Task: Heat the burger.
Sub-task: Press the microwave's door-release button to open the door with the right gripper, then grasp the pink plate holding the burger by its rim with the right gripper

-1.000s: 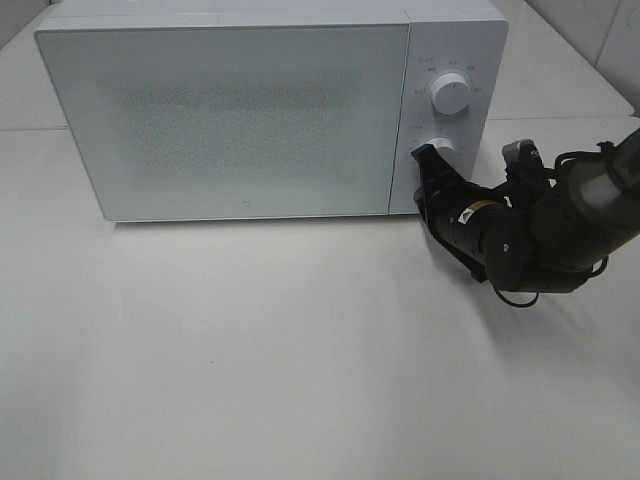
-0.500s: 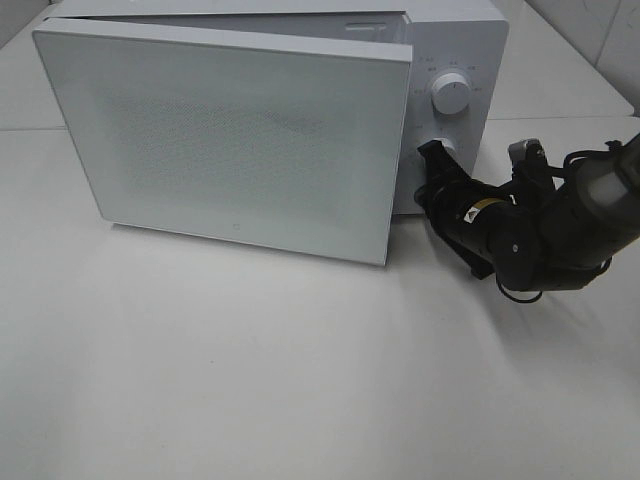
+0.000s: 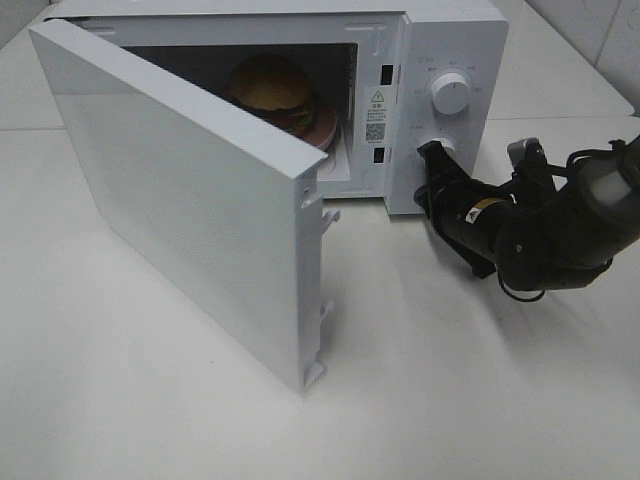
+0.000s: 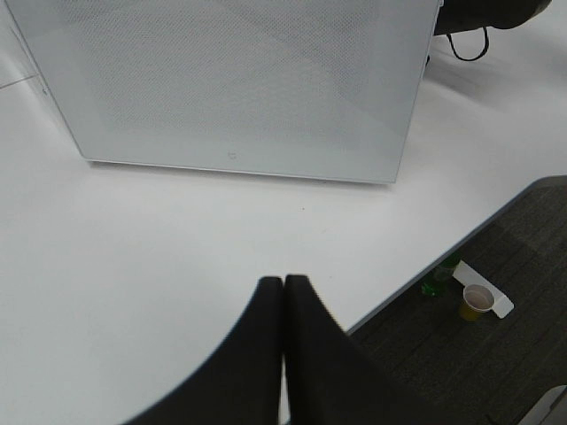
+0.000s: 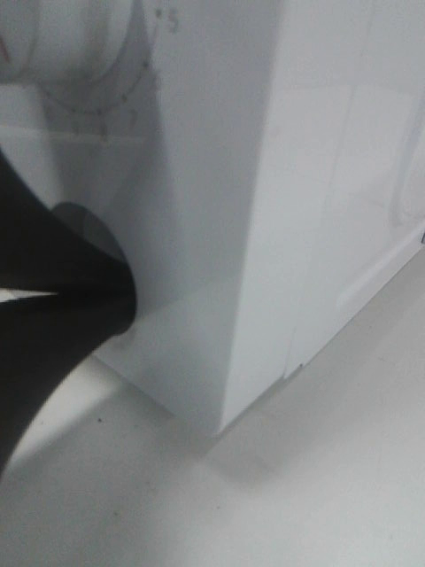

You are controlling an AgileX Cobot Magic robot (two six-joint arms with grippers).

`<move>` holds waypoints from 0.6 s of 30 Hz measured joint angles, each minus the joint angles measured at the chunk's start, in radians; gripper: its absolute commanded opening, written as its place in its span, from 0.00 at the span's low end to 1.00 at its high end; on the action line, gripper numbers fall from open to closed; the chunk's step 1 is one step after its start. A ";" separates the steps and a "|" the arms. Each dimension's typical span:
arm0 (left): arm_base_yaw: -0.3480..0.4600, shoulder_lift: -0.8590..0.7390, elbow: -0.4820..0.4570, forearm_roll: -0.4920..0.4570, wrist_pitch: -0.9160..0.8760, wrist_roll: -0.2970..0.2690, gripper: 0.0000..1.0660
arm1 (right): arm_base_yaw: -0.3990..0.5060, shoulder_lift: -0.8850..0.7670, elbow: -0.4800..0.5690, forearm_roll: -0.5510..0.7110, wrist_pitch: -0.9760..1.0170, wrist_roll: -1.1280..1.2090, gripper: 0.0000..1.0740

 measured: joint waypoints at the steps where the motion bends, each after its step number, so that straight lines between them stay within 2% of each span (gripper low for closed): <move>1: 0.000 0.000 0.000 0.000 0.000 0.000 0.00 | -0.002 -0.004 0.000 -0.009 0.011 0.000 0.00; 10: 0.000 0.000 0.000 0.000 0.000 0.000 0.00 | -0.013 -0.055 0.056 -0.075 -0.010 -0.046 0.00; 18: 0.000 0.000 0.000 0.000 0.000 0.000 0.00 | -0.019 -0.139 0.130 -0.084 -0.016 -0.290 0.02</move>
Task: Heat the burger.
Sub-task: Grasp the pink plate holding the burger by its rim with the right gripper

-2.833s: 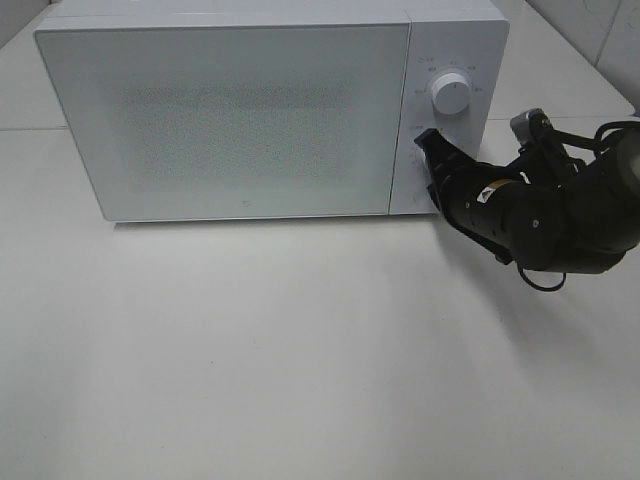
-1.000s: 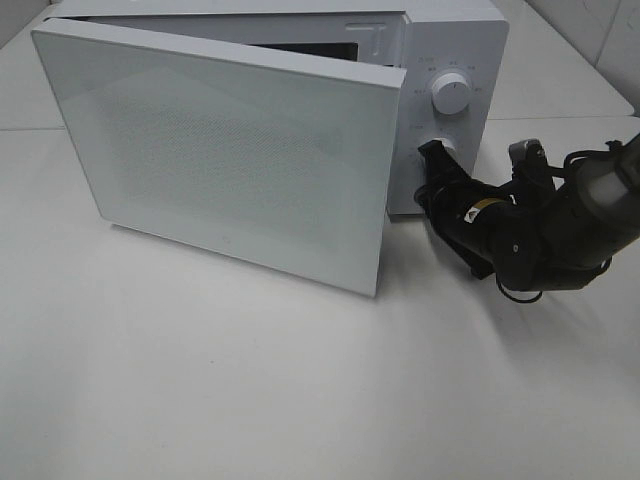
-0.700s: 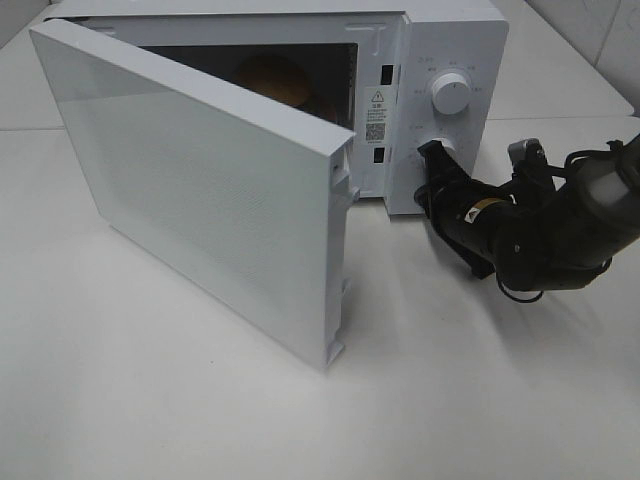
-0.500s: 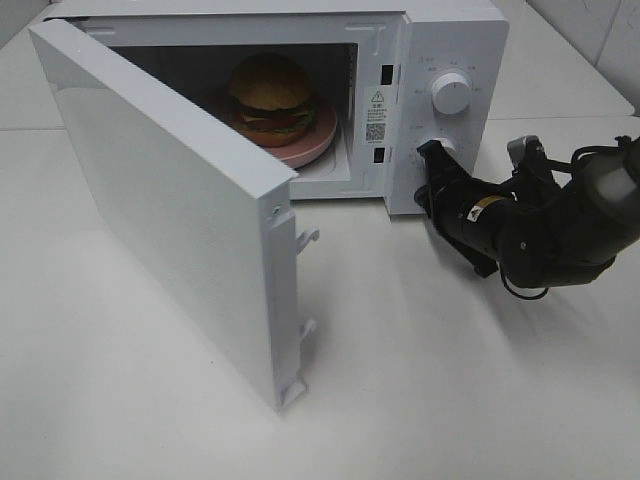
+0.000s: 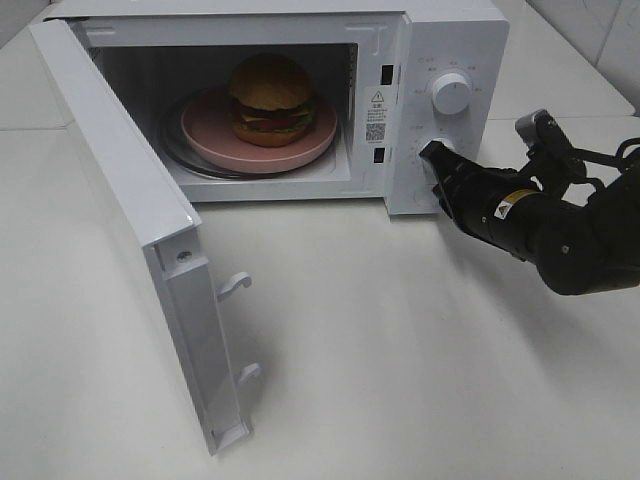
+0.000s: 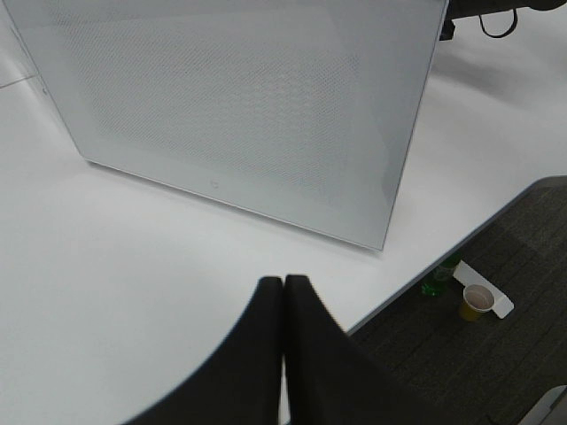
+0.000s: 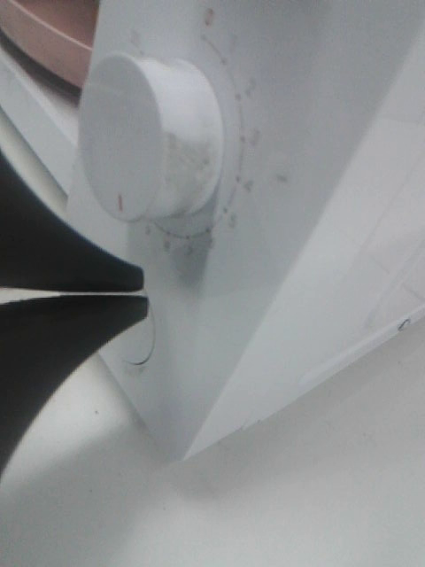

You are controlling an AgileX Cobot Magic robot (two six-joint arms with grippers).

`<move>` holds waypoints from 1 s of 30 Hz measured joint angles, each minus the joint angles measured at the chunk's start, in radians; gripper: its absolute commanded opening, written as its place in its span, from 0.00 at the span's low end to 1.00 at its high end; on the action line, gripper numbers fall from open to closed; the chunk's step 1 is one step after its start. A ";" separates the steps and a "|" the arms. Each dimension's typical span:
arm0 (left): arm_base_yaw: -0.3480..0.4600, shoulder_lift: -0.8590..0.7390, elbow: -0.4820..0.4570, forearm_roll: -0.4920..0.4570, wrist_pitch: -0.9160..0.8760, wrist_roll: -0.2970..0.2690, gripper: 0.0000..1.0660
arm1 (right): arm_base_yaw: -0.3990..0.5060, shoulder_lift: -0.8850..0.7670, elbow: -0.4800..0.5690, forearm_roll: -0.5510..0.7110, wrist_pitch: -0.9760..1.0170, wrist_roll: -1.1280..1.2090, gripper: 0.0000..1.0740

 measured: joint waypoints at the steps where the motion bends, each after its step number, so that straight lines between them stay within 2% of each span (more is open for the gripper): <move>1: 0.000 0.000 0.000 0.000 0.000 0.000 0.00 | 0.000 -0.007 0.011 -0.002 0.000 -0.083 0.02; 2: 0.000 0.000 0.000 0.000 0.000 0.000 0.00 | 0.000 -0.007 0.011 -0.002 0.000 -0.083 0.02; 4: 0.000 0.000 0.000 0.000 0.000 0.000 0.00 | 0.000 -0.023 0.030 -0.025 0.007 -0.239 0.03; 7: 0.000 0.000 0.000 0.000 0.000 0.000 0.00 | 0.000 -0.026 0.032 -0.036 0.010 -0.273 0.03; 10: 0.000 0.000 0.000 0.000 0.000 0.000 0.00 | 0.000 -0.040 0.034 -0.071 0.034 -0.403 0.04; 12: 0.000 0.000 0.000 0.000 0.000 0.000 0.00 | 0.000 -0.064 0.034 -0.104 0.098 -0.537 0.04; 15: 0.000 0.000 0.000 0.000 0.000 0.000 0.00 | 0.000 -0.073 0.034 -0.110 0.124 -0.569 0.04; 17: 0.000 0.000 0.000 0.000 0.000 0.000 0.00 | 0.000 -0.115 0.035 -0.110 0.254 -0.661 0.04; 20: 0.000 0.000 0.000 0.000 0.000 0.000 0.00 | 0.000 -0.130 0.035 -0.116 0.291 -0.675 0.04; 22: 0.000 0.000 0.000 0.000 0.000 0.000 0.00 | 0.000 -0.189 0.015 -0.188 0.482 -0.694 0.04; 24: 0.000 0.000 0.000 0.000 0.000 0.000 0.00 | 0.000 -0.203 0.001 -0.216 0.551 -0.694 0.04; 25: 0.000 0.000 0.000 0.000 0.000 0.000 0.00 | 0.000 -0.226 -0.030 -0.257 0.684 -0.693 0.05; 28: 0.000 0.000 0.000 0.000 0.000 0.000 0.00 | 0.000 -0.237 -0.050 -0.270 0.759 -0.692 0.05; 30: 0.000 0.000 0.000 0.000 0.000 0.000 0.00 | 0.000 -0.267 -0.133 -0.281 1.035 -0.689 0.05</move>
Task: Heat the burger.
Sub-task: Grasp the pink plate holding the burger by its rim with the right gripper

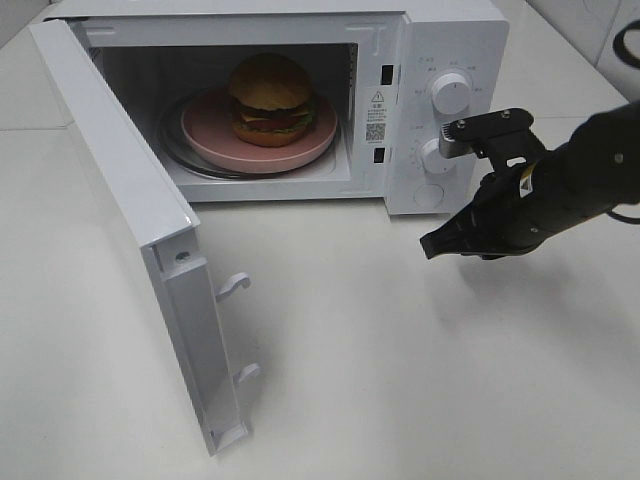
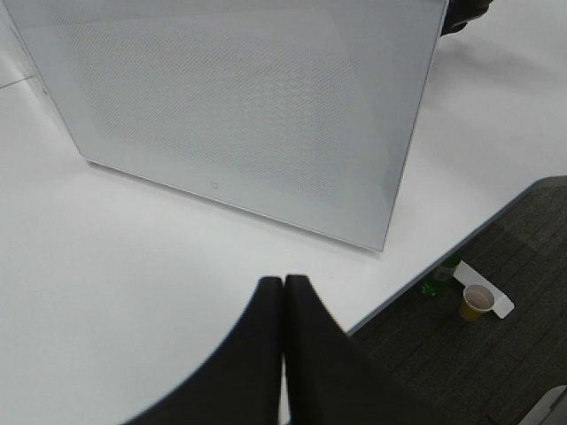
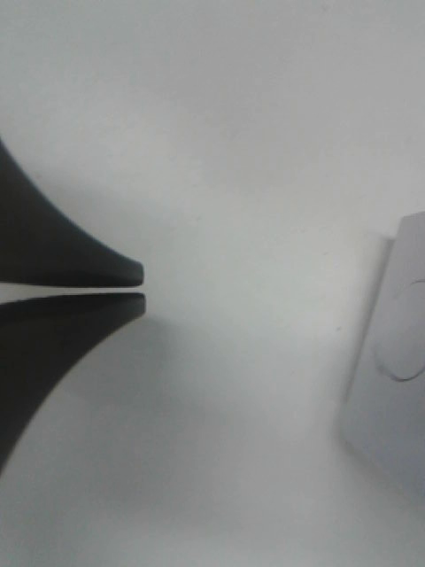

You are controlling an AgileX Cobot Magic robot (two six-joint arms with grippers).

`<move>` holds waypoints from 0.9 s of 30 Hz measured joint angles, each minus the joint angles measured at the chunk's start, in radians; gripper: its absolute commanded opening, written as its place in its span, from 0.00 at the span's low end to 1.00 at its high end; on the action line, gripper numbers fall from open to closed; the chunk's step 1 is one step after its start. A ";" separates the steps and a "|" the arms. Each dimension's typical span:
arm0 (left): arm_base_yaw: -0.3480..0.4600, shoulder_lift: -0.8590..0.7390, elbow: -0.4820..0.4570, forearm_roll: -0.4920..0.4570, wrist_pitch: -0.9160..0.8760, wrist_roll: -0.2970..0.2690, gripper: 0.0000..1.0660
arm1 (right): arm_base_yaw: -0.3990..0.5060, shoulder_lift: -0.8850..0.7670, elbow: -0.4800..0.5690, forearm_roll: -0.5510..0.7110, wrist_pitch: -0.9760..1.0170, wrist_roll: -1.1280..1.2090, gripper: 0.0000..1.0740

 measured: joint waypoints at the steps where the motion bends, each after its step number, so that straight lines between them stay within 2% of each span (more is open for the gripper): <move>1: 0.000 0.000 0.000 0.000 0.000 0.000 0.00 | 0.000 0.000 0.000 0.000 0.000 0.000 0.05; 3: 0.000 0.000 0.000 0.000 0.000 0.000 0.00 | 0.000 -0.014 -0.077 0.019 0.221 -0.010 0.05; 4: 0.000 0.000 0.000 0.000 0.000 0.000 0.00 | 0.000 -0.014 -0.077 0.019 0.221 -0.010 0.05; 6: 0.000 0.000 0.000 0.000 0.000 0.000 0.00 | 0.000 -0.016 -0.147 0.082 0.399 -0.063 0.05; 10: 0.000 0.000 0.000 0.000 0.000 0.000 0.00 | -0.012 -0.016 -0.206 0.171 0.523 -0.132 0.05; 11: 0.000 0.000 0.000 0.000 0.000 0.000 0.00 | -0.040 -0.017 -0.239 0.243 0.575 -0.165 0.05; 13: 0.000 0.000 0.000 0.000 0.000 0.000 0.00 | -0.059 -0.017 -0.249 0.274 0.589 -0.177 0.05; 14: 0.000 0.000 0.000 0.000 0.000 0.000 0.00 | -0.114 -0.017 -0.267 0.343 0.617 -0.202 0.05; 15: 0.000 0.000 0.000 0.000 0.000 0.000 0.00 | -0.114 -0.017 -0.267 0.343 0.617 -0.202 0.05; 16: 0.000 0.000 0.000 0.000 0.000 0.000 0.00 | -0.165 -0.017 -0.274 0.396 0.640 -0.212 0.06; 17: 0.000 0.000 0.000 0.000 0.000 0.000 0.00 | -0.165 -0.017 -0.274 0.396 0.640 -0.212 0.06; 19: 0.000 0.000 0.000 0.000 0.000 0.000 0.00 | -0.236 -0.024 -0.275 0.416 0.673 -0.214 0.06; 21: 0.000 0.000 0.000 0.000 0.000 0.000 0.00 | -0.265 -0.042 -0.275 0.416 0.688 -0.208 0.07; 27: 0.000 0.000 0.000 0.000 0.000 0.000 0.00 | -0.309 -0.155 -0.275 0.406 0.714 -0.196 0.08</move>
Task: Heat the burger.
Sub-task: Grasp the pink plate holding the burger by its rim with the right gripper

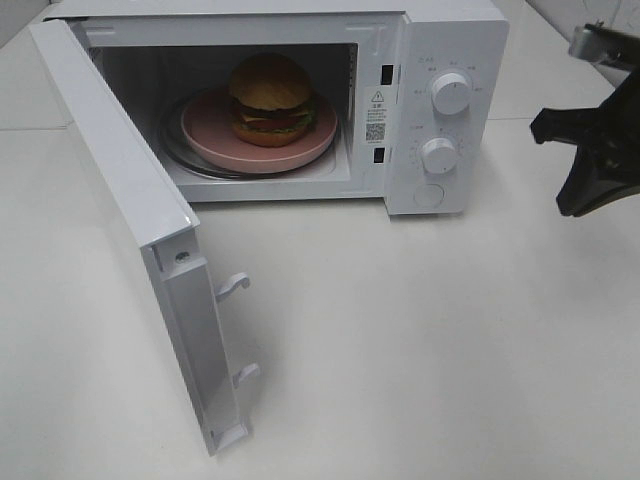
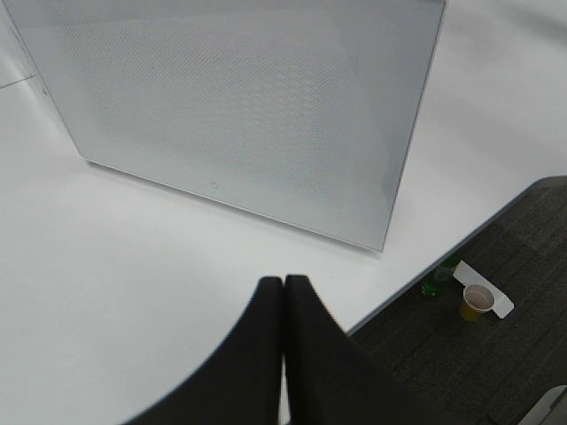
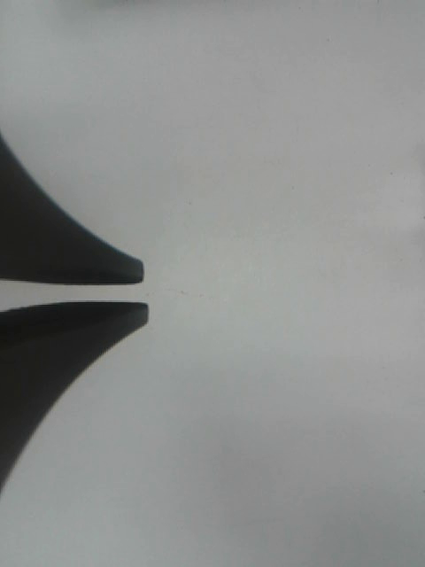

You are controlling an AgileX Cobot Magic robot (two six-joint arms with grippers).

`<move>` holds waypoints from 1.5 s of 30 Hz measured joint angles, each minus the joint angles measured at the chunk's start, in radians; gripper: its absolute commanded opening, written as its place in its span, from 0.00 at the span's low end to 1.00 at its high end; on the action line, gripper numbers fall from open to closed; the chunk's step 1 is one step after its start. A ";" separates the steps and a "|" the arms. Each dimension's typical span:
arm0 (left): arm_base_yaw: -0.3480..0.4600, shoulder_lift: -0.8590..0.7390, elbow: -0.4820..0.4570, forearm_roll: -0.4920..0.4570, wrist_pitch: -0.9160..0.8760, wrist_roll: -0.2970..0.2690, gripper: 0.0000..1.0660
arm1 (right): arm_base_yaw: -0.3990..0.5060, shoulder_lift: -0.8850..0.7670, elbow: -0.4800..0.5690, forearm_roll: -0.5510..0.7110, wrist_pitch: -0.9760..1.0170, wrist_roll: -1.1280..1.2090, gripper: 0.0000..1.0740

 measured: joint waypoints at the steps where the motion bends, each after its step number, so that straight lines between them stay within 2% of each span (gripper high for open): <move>1: 0.000 0.000 0.000 0.000 0.000 0.000 0.00 | 0.000 0.000 0.000 0.000 0.000 0.000 0.08; 13: 0.000 0.000 0.000 0.000 0.000 0.000 0.00 | -0.004 -0.337 0.000 -0.032 0.212 0.047 0.09; 25: 0.000 0.000 0.000 0.000 0.000 0.000 0.00 | -0.004 -0.650 0.000 -0.156 0.326 0.173 0.12; 30: 0.000 0.000 0.000 0.000 0.000 0.000 0.00 | -0.004 -0.757 0.021 -0.159 0.329 0.197 0.12; 32: 0.000 0.000 0.000 0.000 0.000 0.000 0.00 | -0.004 -0.816 0.054 -0.159 0.329 0.206 0.12; 34: 0.000 0.000 0.000 0.000 0.000 0.000 0.00 | -0.004 -0.920 0.134 -0.159 0.333 0.211 0.13; 35: 0.000 0.000 0.000 0.000 0.000 0.000 0.00 | -0.004 -0.920 0.134 -0.159 0.333 0.211 0.13; 37: 0.000 0.000 0.000 0.000 0.000 0.000 0.00 | -0.004 -1.041 0.251 -0.159 0.338 0.212 0.14; 40: 0.000 0.000 0.000 0.000 0.000 0.000 0.00 | -0.004 -1.073 0.284 -0.159 0.339 0.215 0.14; 42: 0.000 0.000 0.000 0.000 0.000 0.000 0.00 | -0.004 -1.189 0.394 -0.159 0.342 0.220 0.15; 45: 0.000 0.000 0.000 0.000 0.000 0.000 0.00 | -0.004 -1.217 0.418 -0.160 0.343 0.220 0.16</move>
